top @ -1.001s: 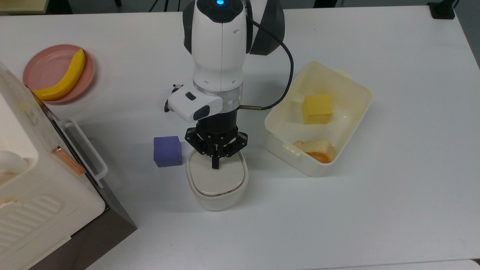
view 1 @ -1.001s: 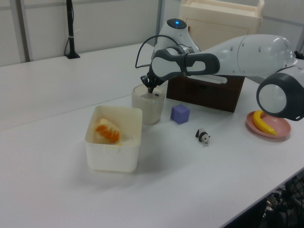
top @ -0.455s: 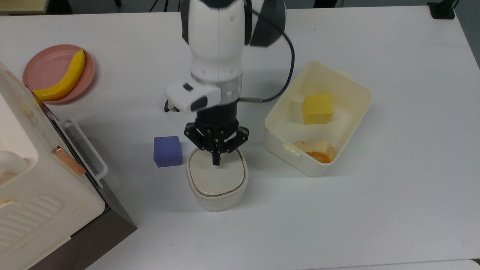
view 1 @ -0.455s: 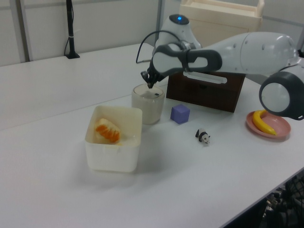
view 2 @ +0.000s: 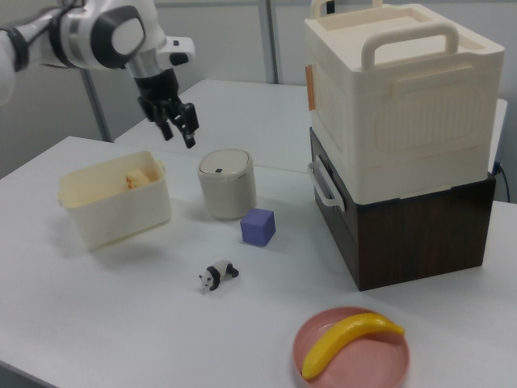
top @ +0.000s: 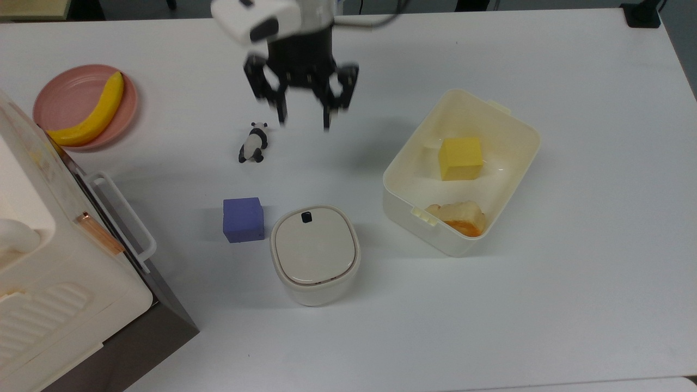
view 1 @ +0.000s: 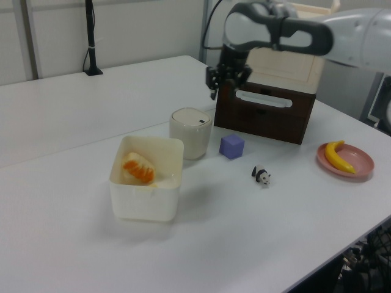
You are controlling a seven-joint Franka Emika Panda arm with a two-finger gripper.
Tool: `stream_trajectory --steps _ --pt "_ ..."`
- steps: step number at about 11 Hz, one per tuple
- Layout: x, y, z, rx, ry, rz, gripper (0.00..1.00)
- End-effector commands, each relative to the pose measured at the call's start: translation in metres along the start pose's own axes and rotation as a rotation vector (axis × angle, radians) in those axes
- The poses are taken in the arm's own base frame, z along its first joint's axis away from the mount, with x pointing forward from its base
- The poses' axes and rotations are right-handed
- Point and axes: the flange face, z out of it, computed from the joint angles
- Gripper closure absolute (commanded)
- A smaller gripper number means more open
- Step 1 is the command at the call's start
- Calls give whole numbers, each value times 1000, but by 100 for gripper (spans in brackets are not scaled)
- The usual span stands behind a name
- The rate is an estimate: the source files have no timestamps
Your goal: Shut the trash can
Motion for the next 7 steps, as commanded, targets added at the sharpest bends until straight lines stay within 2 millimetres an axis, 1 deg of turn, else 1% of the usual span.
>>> stream_trajectory --steps 1,2,3,5,7 --pt "-54 30 -24 -54 -113 -66 0" --pt "-55 38 -26 -54 -116 -54 0" --pt "-57 46 -22 -53 -132 -41 0" --pt "-57 55 -29 -48 -122 -24 0" --pt "-55 58 -28 -48 -117 -19 0"
